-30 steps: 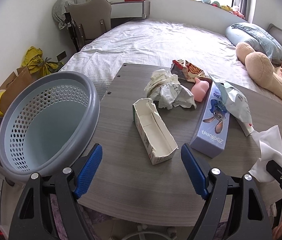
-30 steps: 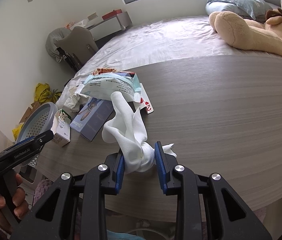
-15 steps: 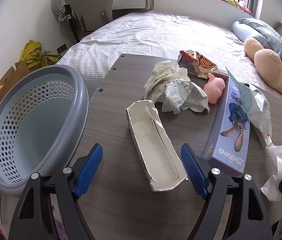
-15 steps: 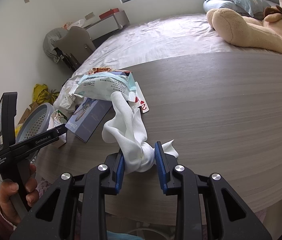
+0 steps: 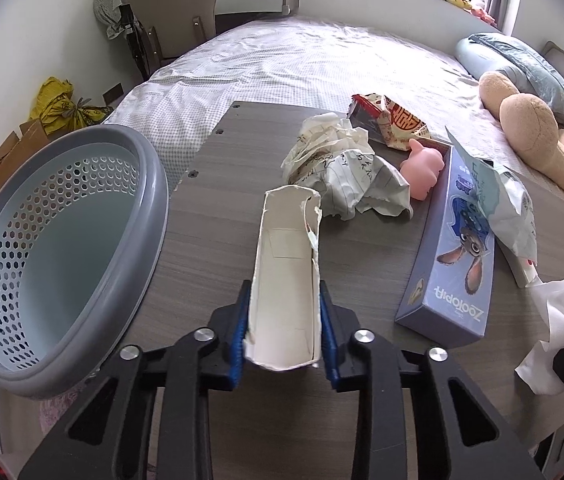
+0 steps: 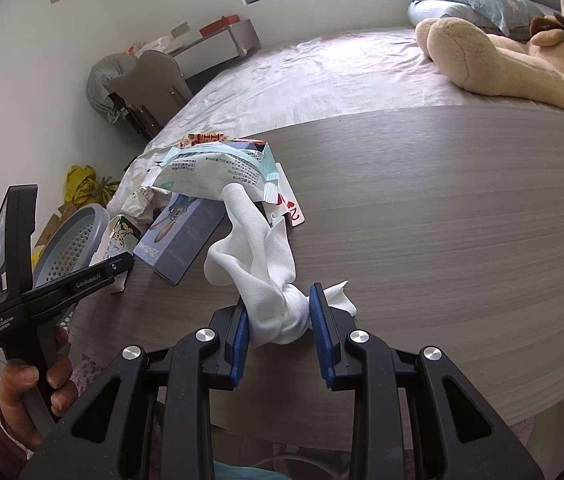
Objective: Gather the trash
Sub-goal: 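Grasp the empty white carton with the left tool while the right tool holds the tissue, then carry carton and tissue over the basket and open both tools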
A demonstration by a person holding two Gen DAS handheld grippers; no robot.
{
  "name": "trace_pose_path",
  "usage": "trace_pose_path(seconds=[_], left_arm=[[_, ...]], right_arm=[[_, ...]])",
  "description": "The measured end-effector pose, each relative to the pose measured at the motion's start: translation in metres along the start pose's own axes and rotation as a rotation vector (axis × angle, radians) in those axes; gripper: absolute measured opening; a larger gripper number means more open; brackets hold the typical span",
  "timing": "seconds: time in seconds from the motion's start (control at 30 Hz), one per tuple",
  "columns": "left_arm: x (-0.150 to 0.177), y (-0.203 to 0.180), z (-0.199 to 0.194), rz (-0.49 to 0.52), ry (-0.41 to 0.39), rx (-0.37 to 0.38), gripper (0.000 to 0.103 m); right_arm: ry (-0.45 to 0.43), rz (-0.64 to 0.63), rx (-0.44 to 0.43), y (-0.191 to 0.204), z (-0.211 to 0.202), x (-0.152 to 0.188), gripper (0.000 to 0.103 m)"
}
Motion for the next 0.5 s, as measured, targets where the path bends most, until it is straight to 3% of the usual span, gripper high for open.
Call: trace_pose_path(seconds=[0.5], left_arm=[[0.008,0.009,-0.045,0.024,-0.066,0.005,0.028]], right_arm=[[-0.032,-0.034,-0.02,0.014,-0.017,-0.007,0.028]])
Point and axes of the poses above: each gripper's, at about its wrist camera, not at the fingertips, and z roughly the way its jaws point, y to its left, x to its underside, the point moved 8 cm from there along z, roughly the way its jaws point, and after that the axes turned 6 degrees about -y, right-handed, at the moved point
